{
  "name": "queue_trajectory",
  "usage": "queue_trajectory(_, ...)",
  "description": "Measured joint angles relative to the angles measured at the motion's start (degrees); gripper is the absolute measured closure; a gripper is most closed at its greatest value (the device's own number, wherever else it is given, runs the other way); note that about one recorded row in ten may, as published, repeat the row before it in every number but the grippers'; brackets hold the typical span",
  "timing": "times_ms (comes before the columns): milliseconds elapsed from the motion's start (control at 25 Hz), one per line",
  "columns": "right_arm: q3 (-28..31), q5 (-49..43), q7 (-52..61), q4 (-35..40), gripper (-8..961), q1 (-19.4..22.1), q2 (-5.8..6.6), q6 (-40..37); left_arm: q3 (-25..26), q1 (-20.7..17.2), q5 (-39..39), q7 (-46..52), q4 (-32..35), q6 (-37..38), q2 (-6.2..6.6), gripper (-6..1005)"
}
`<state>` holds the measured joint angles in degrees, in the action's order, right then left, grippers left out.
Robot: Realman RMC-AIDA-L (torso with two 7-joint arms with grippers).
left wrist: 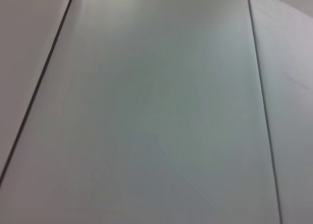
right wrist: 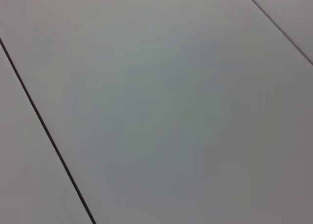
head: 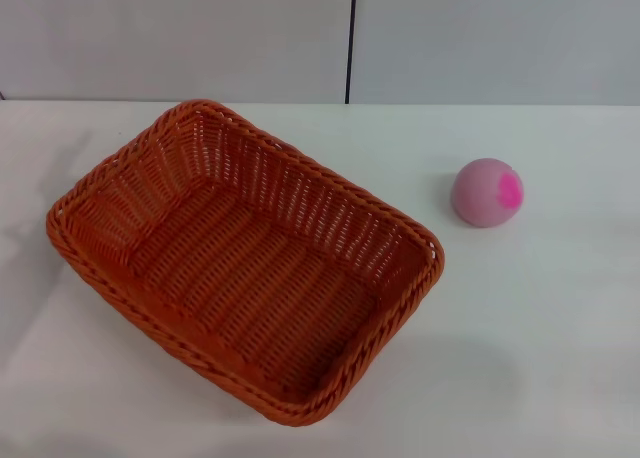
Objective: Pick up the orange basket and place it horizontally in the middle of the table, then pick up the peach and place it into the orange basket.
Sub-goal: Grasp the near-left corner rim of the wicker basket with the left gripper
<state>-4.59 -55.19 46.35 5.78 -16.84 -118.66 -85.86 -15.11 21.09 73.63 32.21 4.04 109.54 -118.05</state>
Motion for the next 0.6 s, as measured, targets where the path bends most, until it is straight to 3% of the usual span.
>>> queue_trajectory(320,-0.6,-0.5,0.9,0.0,198,0.8,0.01,0.1,-2.5,1.2,1.0,14.8,9.6,-1.1,0.18,184)
queue_trajectory(520,-0.6,-2.0,5.8,0.1,197,2.0,0.03,0.2,-4.0,2.1,1.1,31.7,18.3,-7.0,0.31,185)
queue_trajectory(600,-0.6,-2.6,6.6,0.4,197,2.5,0.07,0.2,-5.1,2.2,1.4,34.3,20.4,-8.3,0.43,185)
